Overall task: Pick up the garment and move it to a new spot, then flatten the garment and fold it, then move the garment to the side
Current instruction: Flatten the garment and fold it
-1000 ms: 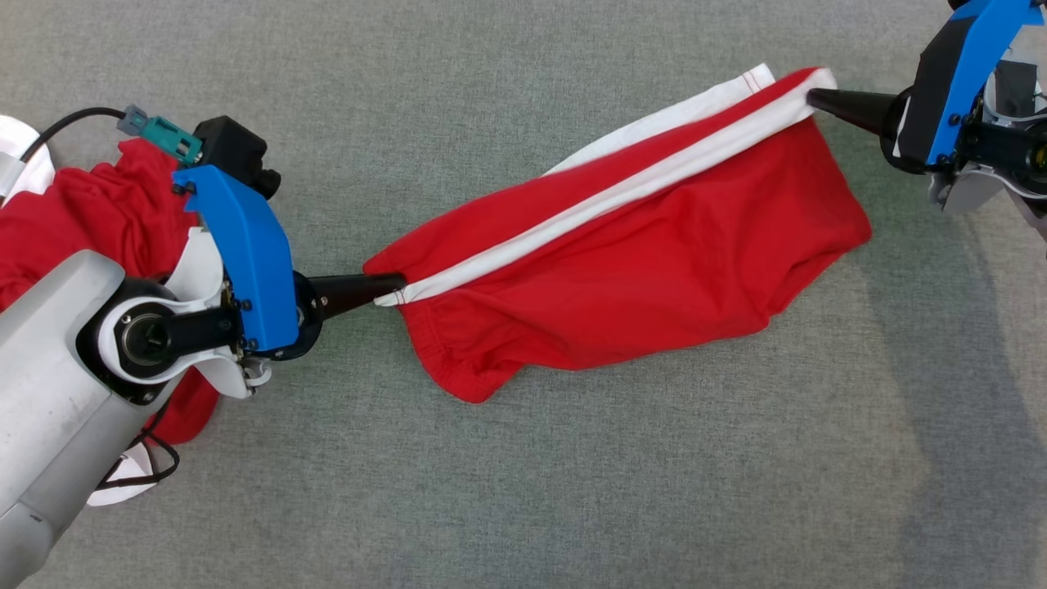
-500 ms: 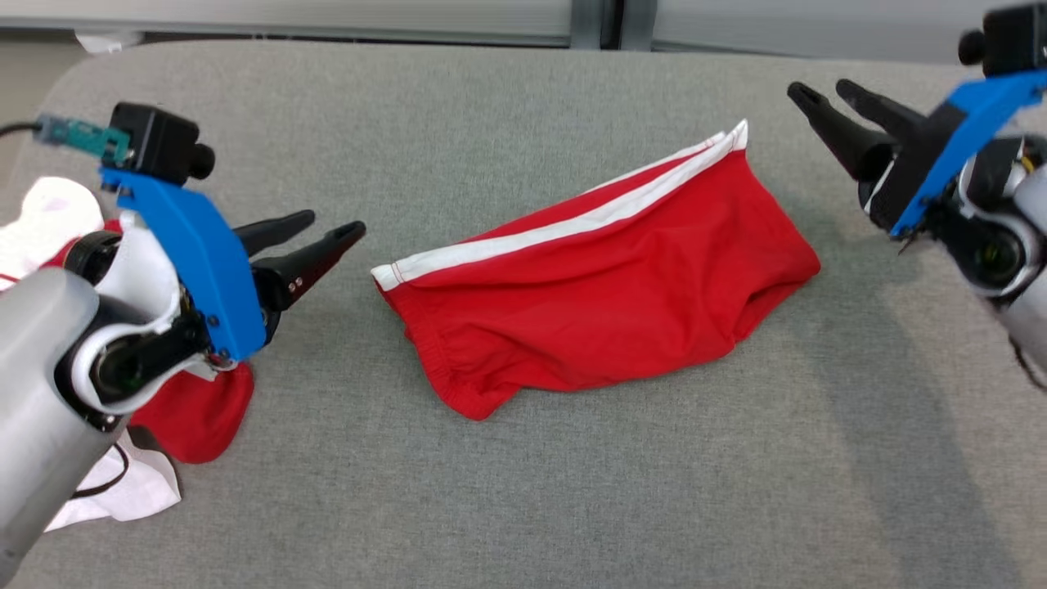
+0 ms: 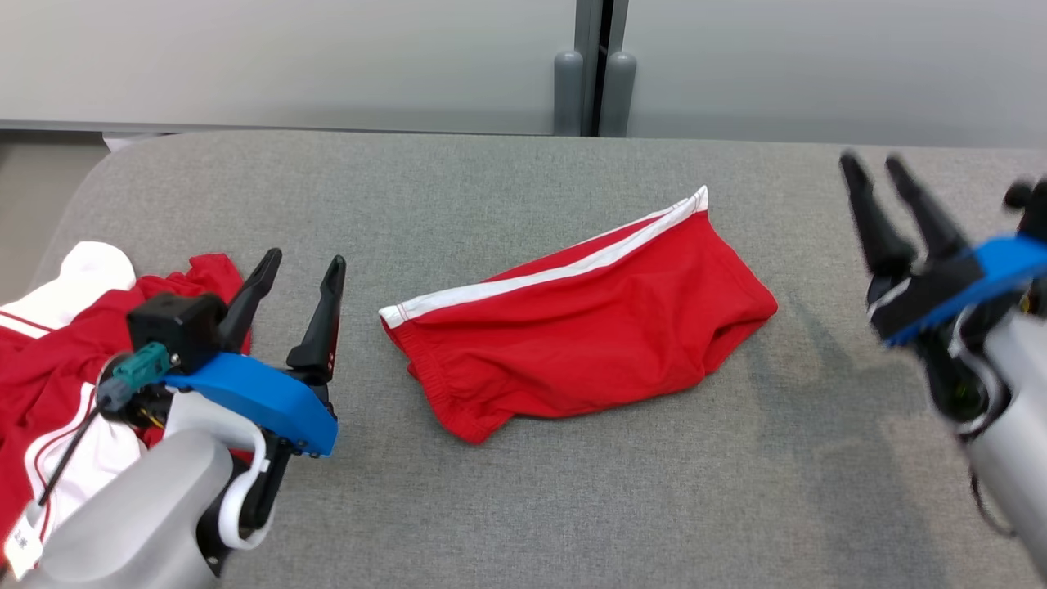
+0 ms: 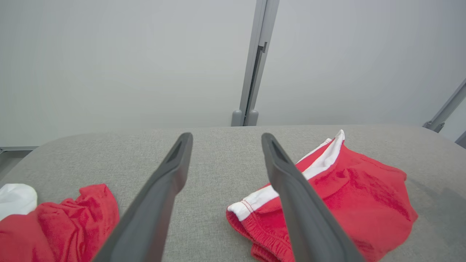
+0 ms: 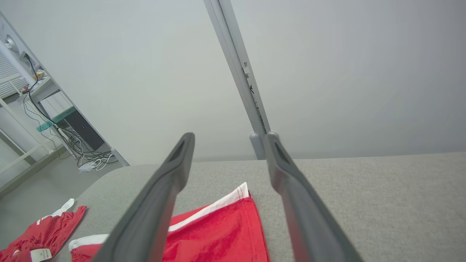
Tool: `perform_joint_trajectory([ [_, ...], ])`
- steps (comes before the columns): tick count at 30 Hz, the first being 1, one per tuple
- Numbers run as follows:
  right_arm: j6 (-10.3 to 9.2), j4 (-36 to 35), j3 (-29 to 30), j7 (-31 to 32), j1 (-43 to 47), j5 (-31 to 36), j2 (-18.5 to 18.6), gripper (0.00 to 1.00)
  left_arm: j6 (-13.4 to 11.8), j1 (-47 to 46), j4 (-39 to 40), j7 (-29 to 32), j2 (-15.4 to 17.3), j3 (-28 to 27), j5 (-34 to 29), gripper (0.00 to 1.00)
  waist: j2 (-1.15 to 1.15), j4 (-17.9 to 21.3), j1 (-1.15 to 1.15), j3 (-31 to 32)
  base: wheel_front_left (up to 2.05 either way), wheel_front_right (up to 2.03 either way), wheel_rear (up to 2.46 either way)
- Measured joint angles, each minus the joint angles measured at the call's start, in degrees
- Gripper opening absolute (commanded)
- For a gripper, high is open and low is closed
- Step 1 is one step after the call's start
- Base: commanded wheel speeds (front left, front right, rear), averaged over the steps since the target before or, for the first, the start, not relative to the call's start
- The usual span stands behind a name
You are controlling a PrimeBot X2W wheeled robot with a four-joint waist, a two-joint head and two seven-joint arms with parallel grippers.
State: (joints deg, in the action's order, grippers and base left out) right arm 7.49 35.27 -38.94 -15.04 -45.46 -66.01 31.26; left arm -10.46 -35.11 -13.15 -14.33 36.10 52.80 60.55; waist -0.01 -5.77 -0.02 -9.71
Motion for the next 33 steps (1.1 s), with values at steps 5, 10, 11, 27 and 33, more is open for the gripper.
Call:
perform_joint_trajectory([
  [5,0.0,-2.8,11.54,0.01,11.74,11.63,-5.3,1.0,-4.3,7.59,3.16,-0.66,-5.92,-12.37,-8.22,1.0,0.0,-0.23,0.01,1.6,0.0,0.0,0.0],
  [10,-0.01,-3.08,17.86,0.01,17.68,17.71,-8.67,1.0,-3.52,18.44,5.91,-0.66,-13.49,-23.71,-18.16,1.0,0.0,-1.23,0.01,2.71,0.0,0.0,0.0],
  [11,0.0,-2.77,18.36,0.0,18.0,18.36,-9.15,1.0,-2.66,19.65,5.89,-0.66,-14.48,-24.95,-19.76,1.0,0.0,-1.53,0.01,2.79,0.0,0.0,0.0],
  [27,0.0,17.34,11.54,6.08,5.19,17.22,-6.66,1.0,10.16,23.79,1.38,-0.66,-27.76,-33.63,-34.96,1.0,0.01,-8.43,0.02,-0.05,0.0,0.0,0.0],
  [33,0.0,26.79,8.15,17.28,-1.69,15.46,-4.8,1.0,12.77,22.76,-0.12,-0.66,-30.55,-34.2,-37.88,1.0,0.01,-12.63,0.02,-2.07,0.0,0.0,0.0],
])
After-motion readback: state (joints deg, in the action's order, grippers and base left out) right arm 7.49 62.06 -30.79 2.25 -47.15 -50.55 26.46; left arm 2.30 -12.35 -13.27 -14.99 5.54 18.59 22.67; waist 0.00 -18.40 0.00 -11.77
